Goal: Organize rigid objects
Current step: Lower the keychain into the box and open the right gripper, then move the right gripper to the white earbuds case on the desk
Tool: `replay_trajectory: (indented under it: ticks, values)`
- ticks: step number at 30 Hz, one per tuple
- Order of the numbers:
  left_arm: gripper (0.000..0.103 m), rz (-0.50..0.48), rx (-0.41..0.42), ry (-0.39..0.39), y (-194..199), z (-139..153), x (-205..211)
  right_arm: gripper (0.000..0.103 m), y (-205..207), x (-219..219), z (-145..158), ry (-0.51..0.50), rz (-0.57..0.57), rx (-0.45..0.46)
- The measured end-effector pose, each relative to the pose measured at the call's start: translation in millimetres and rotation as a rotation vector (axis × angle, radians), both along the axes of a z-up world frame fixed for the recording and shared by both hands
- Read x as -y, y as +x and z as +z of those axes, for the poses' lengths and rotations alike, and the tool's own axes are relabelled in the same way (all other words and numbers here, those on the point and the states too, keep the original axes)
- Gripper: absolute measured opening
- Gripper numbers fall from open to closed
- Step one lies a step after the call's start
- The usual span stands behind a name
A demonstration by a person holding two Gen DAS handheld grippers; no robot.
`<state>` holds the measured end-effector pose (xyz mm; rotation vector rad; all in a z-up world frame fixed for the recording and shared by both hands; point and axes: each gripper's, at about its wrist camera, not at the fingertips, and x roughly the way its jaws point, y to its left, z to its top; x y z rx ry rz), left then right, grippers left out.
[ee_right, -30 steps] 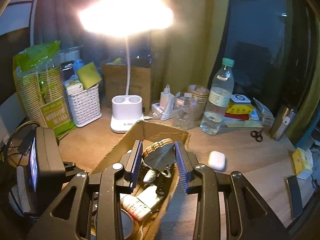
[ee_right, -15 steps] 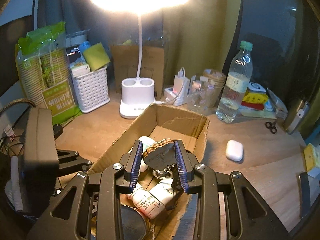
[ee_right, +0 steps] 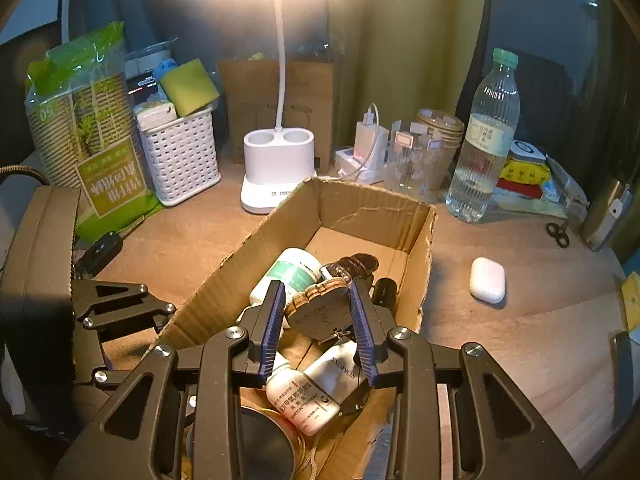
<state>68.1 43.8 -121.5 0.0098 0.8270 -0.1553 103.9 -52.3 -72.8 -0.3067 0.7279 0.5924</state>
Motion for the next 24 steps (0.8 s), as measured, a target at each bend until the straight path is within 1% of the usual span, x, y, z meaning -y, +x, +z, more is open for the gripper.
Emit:
replay_trajectory:
  ticks: [11,14,15,17,18,19,24]
  values:
    - [0.022,0.000,0.000,-0.001,0,0,0,0.035,1,-1,-6,-0.004,0.011,-0.041]
    - [0.022,0.000,-0.001,-0.001,0,0,0,0.037,2,-1,-6,-0.005,0.005,-0.042]
    - [0.022,0.000,-0.001,-0.001,0,0,0,0.039,2,0,-5,-0.003,0.005,-0.041]
    - [0.022,0.000,-0.001,-0.001,0,0,0,0.048,1,1,-4,0.002,0.008,-0.039]
    - [0.022,0.000,-0.001,0.000,0,0,0,0.053,0,1,-3,0.006,0.010,-0.039]
    - [0.022,0.000,-0.001,-0.001,0,0,0,0.055,0,2,-1,0.013,0.011,-0.037]
    - [0.022,0.000,-0.001,-0.001,0,0,0,0.055,0,10,5,0.034,-0.011,-0.023]
